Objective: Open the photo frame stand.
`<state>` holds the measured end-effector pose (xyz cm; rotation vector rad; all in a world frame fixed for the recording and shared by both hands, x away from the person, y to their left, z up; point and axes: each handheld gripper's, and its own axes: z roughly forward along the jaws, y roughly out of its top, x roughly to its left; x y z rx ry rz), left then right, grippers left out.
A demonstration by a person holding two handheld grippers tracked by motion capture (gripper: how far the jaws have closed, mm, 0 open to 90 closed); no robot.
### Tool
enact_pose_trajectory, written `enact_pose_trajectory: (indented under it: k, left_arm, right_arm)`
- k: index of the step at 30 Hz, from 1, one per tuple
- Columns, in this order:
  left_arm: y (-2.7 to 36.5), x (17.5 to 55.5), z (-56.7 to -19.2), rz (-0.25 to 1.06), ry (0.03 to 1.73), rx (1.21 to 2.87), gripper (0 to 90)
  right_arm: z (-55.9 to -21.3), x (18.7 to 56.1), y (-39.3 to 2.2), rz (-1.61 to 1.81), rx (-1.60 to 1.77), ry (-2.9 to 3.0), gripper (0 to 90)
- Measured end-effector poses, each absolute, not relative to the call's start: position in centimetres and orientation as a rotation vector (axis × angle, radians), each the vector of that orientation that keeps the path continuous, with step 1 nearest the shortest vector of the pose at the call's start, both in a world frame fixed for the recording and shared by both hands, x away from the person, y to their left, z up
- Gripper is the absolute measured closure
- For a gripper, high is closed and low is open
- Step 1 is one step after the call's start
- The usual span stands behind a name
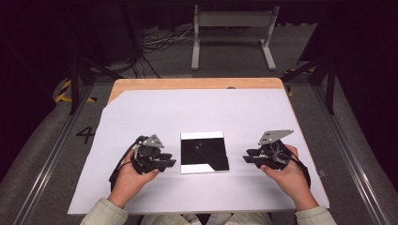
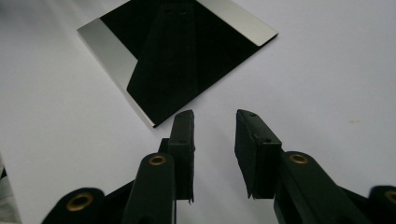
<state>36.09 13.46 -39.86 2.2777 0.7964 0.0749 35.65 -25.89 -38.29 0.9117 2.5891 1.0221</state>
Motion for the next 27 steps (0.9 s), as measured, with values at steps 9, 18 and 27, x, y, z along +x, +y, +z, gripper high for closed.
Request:
enact_pose_trajectory:
  k: [9,18,27]
  left_arm:
    - [12.6,35.8,-39.9,0.063,0.770,2.291,68.0]
    - [11.8,35.8,-40.3,0.044,0.746,2.298,68.9]
    - [11.2,36.1,-40.8,0.031,0.757,2.275,71.5]
  right_arm:
    - [-39.1,35.3,-23.1,0.960,0.848,2.697,67.2]
    - [-40.4,35.4,-21.6,0.874,0.832,2.782,65.5]
    - [-41.5,35.8,-20.7,0.807,0.842,2.825,67.4]
